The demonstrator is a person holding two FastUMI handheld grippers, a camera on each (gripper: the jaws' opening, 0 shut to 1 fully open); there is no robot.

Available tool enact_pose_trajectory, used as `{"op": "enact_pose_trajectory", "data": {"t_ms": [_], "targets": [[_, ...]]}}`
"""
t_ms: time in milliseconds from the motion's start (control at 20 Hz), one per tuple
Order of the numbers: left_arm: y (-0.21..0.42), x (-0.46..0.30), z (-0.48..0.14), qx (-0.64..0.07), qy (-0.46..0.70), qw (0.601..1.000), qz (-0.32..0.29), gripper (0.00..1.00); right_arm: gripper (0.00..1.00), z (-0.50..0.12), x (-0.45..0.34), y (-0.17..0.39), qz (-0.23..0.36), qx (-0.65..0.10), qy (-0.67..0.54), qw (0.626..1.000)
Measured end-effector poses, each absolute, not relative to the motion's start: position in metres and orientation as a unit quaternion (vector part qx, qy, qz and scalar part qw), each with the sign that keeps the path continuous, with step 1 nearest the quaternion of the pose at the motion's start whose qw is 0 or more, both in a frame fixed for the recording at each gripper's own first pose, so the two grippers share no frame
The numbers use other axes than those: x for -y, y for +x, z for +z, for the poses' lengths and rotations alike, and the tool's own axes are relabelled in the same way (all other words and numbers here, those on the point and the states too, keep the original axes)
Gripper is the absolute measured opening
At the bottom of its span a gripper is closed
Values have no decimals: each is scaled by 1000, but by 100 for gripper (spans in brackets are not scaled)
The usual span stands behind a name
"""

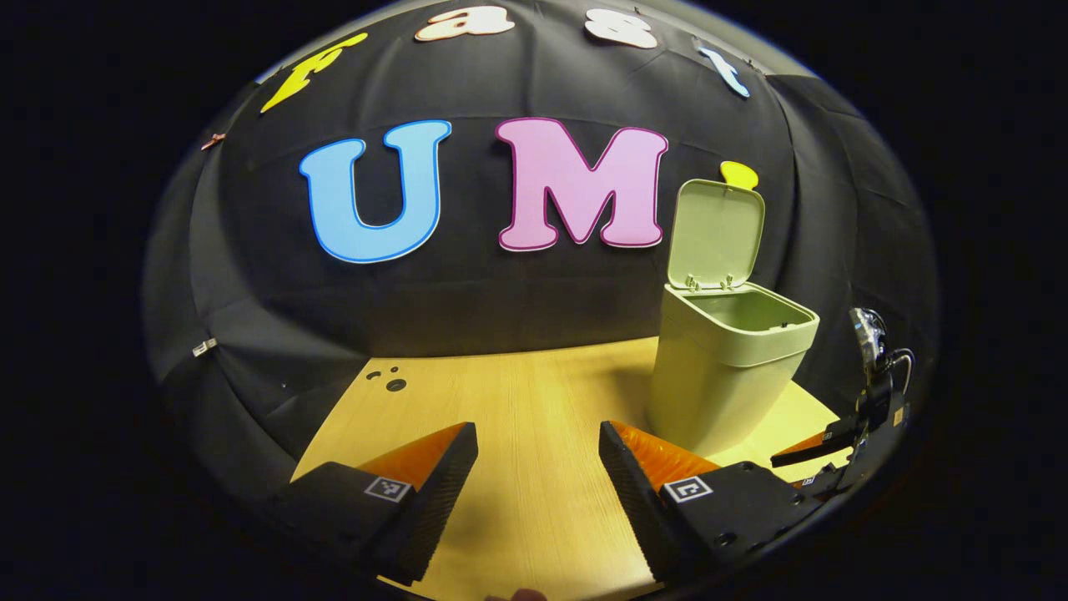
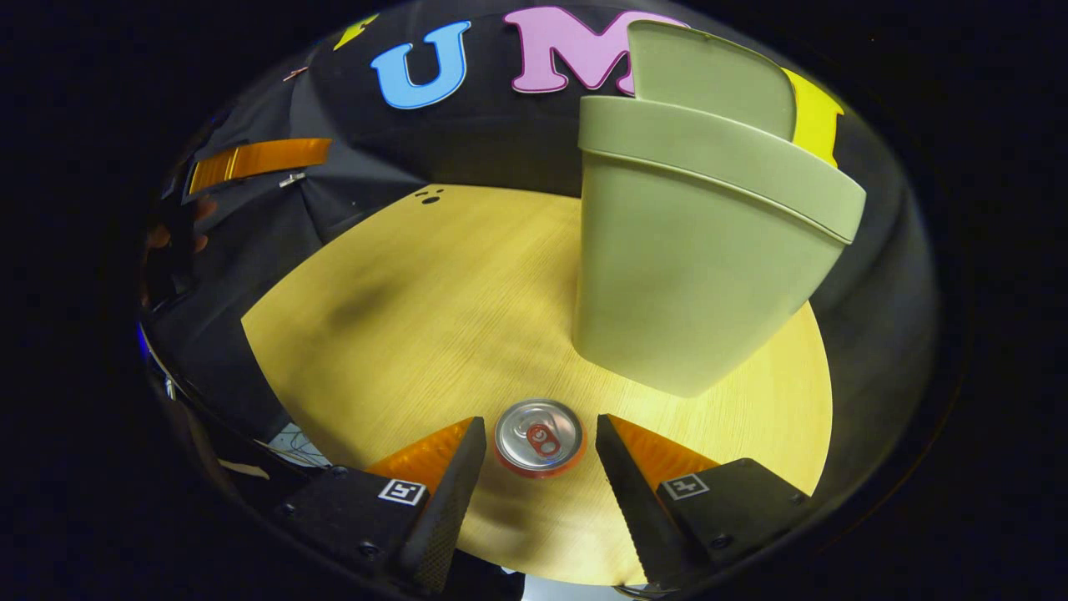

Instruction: Press the lid of the desktop garbage bin to open it, pick up the crumpled paper on the desktop and throw it into the bin, then pick up the pop can on the desktop and drop it into the bin, and finally close the garbage bin lid.

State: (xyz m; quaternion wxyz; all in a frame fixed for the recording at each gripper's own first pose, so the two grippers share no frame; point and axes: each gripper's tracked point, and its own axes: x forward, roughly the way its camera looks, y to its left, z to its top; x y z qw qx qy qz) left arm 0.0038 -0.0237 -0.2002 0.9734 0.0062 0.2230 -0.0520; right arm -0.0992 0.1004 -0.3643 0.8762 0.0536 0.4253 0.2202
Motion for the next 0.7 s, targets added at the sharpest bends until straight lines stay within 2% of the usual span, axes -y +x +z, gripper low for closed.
{"op": "enact_pose_trajectory", "data": {"t_ms": [700], "targets": [[-4, 4, -209, -234, 8, 972, -32, 94, 85, -394, -107, -102, 229, -458, 55, 857]]}}
